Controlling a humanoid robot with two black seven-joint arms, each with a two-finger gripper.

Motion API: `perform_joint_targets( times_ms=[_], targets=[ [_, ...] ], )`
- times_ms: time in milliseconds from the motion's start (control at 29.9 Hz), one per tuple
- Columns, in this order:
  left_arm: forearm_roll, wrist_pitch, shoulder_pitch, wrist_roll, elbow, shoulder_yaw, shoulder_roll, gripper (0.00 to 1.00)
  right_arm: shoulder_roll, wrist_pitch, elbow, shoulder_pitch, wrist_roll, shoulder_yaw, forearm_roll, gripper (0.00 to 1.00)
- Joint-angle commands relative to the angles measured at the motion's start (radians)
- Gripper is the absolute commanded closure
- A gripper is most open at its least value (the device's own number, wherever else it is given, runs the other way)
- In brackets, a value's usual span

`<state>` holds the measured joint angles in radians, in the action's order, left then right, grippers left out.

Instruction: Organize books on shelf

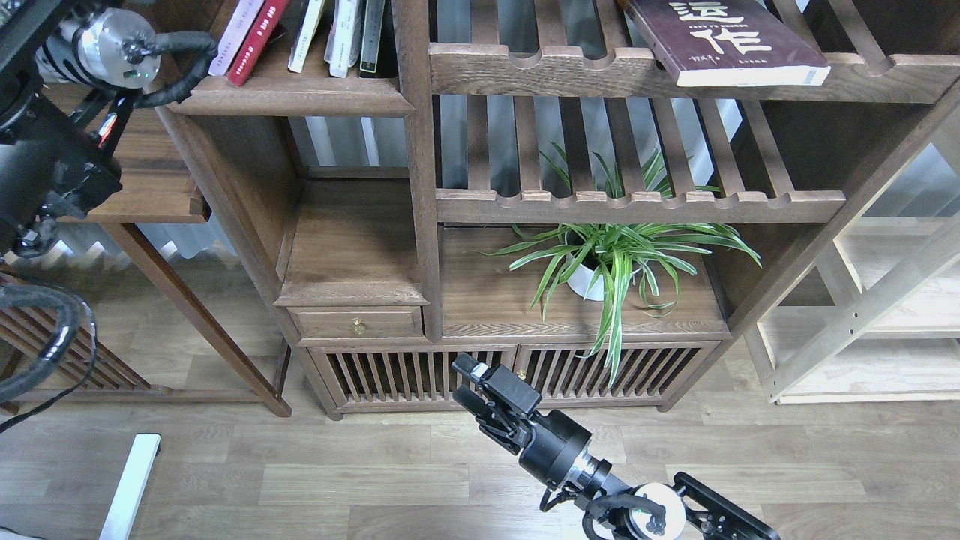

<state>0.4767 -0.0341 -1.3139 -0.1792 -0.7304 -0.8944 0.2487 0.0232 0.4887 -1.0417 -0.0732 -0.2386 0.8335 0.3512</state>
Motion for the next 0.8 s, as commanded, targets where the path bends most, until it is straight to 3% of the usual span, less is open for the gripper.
perform_joint_targets(
  times_ms=[0, 234, 401, 535, 635, 769],
  targets=[
    [-0.029, -0.007, 0.010, 0.001, -0.004, 0.008, 0.011, 0.36, 0.000, 0.000, -0.005, 0.001, 0.001, 0.039, 0.000, 0.03],
    [-0.099, -0.061, 0.071, 0.001, -0.030, 0.002, 0.020, 0.14, -0.003, 0.000, -0.034, 0.003, 0.002, 0.147, 0.003, 0.03],
    [-0.229, -0.159, 0.122, -0.008, -0.083, -0.012, 0.020, 0.07, -0.006, 0.000, -0.055, 0.015, 0.004, 0.237, 0.011, 0.03],
    [-0.288, -0.314, 0.131, -0.023, -0.095, -0.038, 0.021, 0.02, -0.005, 0.000, -0.078, 0.030, 0.005, 0.314, 0.018, 0.03],
    [-0.340, -0.455, 0.140, -0.005, -0.098, -0.060, 0.035, 0.01, -0.009, 0.000, -0.097, 0.058, 0.004, 0.340, 0.020, 0.03],
    [-0.388, -0.455, 0.169, -0.011, -0.106, -0.070, 0.061, 0.01, -0.020, 0.000, -0.123, 0.076, 0.004, 0.343, 0.020, 0.05]
  ],
)
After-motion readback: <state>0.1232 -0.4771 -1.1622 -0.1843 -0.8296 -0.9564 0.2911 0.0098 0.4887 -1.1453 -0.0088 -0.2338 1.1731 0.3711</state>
